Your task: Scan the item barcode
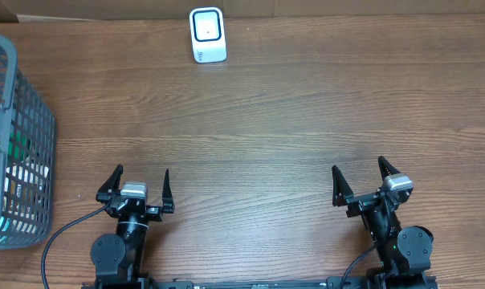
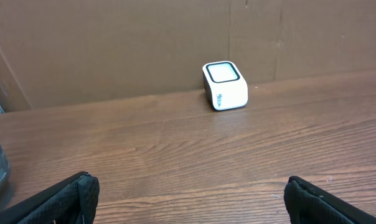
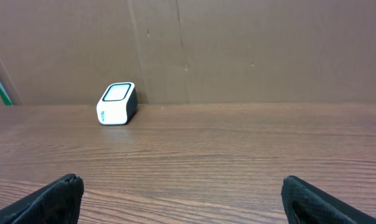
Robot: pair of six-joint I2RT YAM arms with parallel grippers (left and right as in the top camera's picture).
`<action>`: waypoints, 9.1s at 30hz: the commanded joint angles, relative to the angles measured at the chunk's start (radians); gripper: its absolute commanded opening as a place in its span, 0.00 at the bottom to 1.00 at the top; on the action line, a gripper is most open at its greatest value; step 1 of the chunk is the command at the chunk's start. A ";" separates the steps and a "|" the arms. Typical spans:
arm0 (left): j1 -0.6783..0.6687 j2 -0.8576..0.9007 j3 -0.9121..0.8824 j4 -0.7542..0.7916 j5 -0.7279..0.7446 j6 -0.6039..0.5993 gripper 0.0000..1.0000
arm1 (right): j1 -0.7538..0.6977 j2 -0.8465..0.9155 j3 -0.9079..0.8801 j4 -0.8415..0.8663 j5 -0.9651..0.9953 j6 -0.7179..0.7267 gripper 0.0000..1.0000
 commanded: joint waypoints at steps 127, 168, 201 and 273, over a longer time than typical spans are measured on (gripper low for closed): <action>-0.006 1.428 1.745 -1.185 0.235 -0.018 1.00 | -0.004 -0.010 -0.010 0.004 -0.005 0.006 1.00; 0.792 1.825 2.085 -1.223 -0.084 -0.489 1.00 | -0.004 -0.010 -0.010 0.005 -0.005 0.006 1.00; 0.679 2.211 2.078 -1.216 -0.124 -0.234 0.94 | -0.004 -0.010 -0.010 0.005 -0.005 0.006 1.00; -0.016 1.963 2.944 -1.623 0.158 -0.340 0.47 | -0.004 -0.010 -0.010 0.005 -0.005 0.006 1.00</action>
